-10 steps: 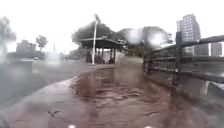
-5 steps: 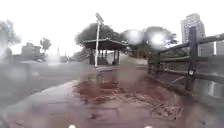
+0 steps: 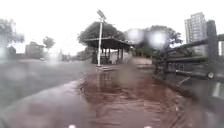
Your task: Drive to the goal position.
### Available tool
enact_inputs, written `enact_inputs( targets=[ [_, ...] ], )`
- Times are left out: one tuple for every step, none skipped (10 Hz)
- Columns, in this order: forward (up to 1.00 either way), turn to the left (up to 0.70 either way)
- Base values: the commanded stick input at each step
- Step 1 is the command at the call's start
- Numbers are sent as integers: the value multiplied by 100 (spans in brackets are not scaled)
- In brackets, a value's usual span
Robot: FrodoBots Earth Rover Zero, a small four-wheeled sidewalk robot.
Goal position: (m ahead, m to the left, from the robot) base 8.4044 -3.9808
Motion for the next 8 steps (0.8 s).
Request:
enact_inputs(
  targets=[
    [70,0],
    [70,0],
    [70,-28],
    [70,-35],
    [70,-35],
    [70,-28],
    [70,0],
    [70,0]
  ],
)
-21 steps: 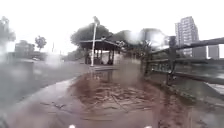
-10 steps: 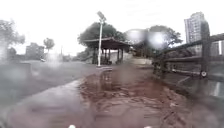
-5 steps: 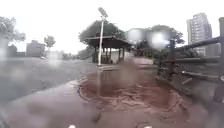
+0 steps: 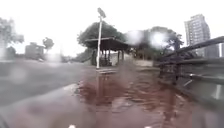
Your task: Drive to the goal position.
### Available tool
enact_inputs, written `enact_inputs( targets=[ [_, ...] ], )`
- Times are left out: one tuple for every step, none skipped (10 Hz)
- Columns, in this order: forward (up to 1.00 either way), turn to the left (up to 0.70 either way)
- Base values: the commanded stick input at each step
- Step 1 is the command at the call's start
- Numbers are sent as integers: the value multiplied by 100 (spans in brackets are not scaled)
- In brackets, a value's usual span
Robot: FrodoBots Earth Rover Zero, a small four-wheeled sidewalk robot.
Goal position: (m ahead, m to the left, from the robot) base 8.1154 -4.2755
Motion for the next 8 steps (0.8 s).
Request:
enact_inputs(
  targets=[
    [70,0],
    [70,0],
    [70,0],
    [70,0],
    [70,-2],
    [70,-26],
    [70,-19],
    [70,0]
  ],
)
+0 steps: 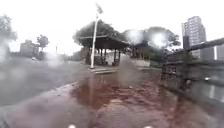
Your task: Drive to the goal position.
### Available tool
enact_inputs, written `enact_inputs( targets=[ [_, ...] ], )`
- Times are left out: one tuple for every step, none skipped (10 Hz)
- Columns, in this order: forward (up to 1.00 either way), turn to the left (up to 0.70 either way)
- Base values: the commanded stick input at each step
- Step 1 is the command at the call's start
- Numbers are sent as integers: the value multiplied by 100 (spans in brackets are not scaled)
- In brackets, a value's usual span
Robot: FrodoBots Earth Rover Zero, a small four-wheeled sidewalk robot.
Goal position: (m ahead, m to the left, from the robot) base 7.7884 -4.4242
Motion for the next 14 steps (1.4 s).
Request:
enact_inputs(
  targets=[
    [70,0],
    [70,0],
    [70,0],
    [70,-6],
    [70,-14],
    [70,-31],
    [70,-35],
    [70,-17],
    [70,-1],
    [70,0],
    [70,0],
    [70,0],
    [70,0],
    [70,0]
  ],
)
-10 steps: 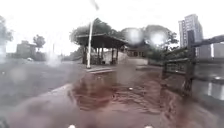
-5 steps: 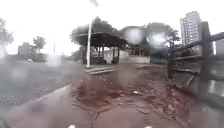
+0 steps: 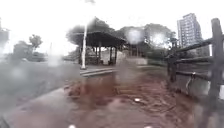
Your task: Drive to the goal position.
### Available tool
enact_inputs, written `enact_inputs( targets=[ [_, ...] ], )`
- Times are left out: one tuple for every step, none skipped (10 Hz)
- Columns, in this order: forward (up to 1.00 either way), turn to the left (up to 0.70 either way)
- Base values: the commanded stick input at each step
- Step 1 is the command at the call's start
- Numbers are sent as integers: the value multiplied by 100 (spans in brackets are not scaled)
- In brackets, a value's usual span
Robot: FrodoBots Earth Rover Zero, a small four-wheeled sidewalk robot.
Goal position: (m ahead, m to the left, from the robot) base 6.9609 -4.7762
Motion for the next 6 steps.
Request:
enact_inputs(
  targets=[
    [70,0],
    [70,0],
    [70,0],
    [70,0],
    [70,0],
    [70,0]
  ],
)
